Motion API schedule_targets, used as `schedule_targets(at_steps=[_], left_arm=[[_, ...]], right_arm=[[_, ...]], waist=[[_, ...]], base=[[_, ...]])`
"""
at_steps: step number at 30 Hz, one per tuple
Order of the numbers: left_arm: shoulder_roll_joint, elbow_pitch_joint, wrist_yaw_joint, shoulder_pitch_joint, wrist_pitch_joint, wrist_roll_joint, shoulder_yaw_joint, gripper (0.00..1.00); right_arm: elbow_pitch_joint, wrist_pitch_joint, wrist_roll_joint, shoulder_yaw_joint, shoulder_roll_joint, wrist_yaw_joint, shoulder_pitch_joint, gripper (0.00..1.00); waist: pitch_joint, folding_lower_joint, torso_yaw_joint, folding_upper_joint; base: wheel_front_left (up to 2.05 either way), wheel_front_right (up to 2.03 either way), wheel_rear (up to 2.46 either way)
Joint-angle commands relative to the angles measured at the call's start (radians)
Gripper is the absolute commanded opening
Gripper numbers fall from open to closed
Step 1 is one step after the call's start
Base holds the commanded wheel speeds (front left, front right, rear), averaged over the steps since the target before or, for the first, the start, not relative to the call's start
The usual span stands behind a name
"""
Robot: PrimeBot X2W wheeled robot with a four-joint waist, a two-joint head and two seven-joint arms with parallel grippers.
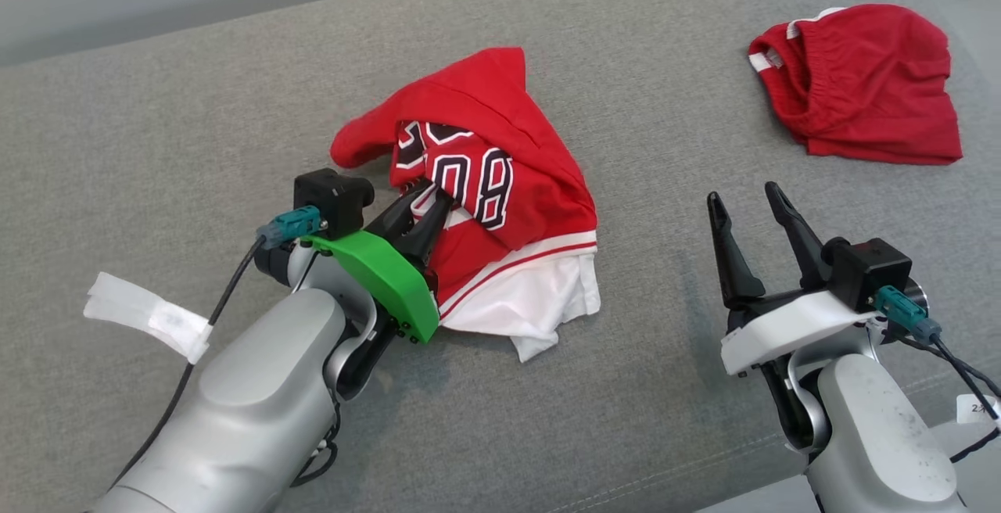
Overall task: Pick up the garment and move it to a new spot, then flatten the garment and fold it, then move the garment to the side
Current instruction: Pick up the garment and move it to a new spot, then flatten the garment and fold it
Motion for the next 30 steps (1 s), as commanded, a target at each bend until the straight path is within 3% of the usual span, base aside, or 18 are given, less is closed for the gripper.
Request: schedule_targets(at_steps=[1, 2, 3, 10, 20, 26, 30], left_arm=[[-0.005, 0.014, 0.0, 0.004, -0.008, -0.011, -0.008, 0.02], [-0.007, 0.027, 0.0, 0.007, -0.012, -0.009, -0.015, 0.41], [-0.007, 0.045, 0.001, 0.013, -0.012, -0.006, -0.02, 1.0], [0.0, 0.092, 0.001, 0.043, -0.02, 0.032, 0.031, 1.0], [-0.004, -0.075, 0.056, 0.294, -0.018, 0.285, 0.451, 1.0], [-0.055, -0.159, 0.042, 0.504, -0.018, 0.42, 0.676, 1.0], [-0.092, -0.175, 0.022, 0.595, -0.018, 0.488, 0.761, 1.0]], right_arm=[[0.004, -0.004, 0.007, 0.004, 0.003, -0.001, -0.001, 1.0], [0.005, -0.004, 0.007, 0.006, 0.005, -0.001, -0.002, 1.0], [0.006, -0.004, 0.007, 0.006, 0.008, -0.001, -0.003, 1.0], [0.012, -0.004, 0.011, 0.006, 0.011, -0.001, 0.013, 1.0], [0.048, -0.004, 0.028, 0.031, 0.008, -0.001, 0.038, 1.0], [0.09, -0.004, 0.039, 0.035, -0.001, -0.001, 0.069, 1.0], [0.133, -0.004, 0.057, 0.04, -0.004, -0.001, 0.09, 1.0]], waist=[[-0.013, 0.0, -0.03, 0.0], [-0.013, 0.0, -0.034, 0.0], [-0.014, 0.0, -0.036, 0.0], [-0.032, 0.0, -0.011, 0.0], [-0.075, 0.0, 0.097, 0.0], [-0.123, 0.0, 0.162, 0.0], [-0.151, 0.0, 0.2, 0.0]], base=[[0.0, 0.0, 0.0], [0.0, 0.0, 0.0], [0.0, 0.0, 0.0], [0.0, 0.0, 0.0], [0.0, 0.0, 0.0], [0.0, 0.0, 0.0], [0.0, 0.0, 0.0]])
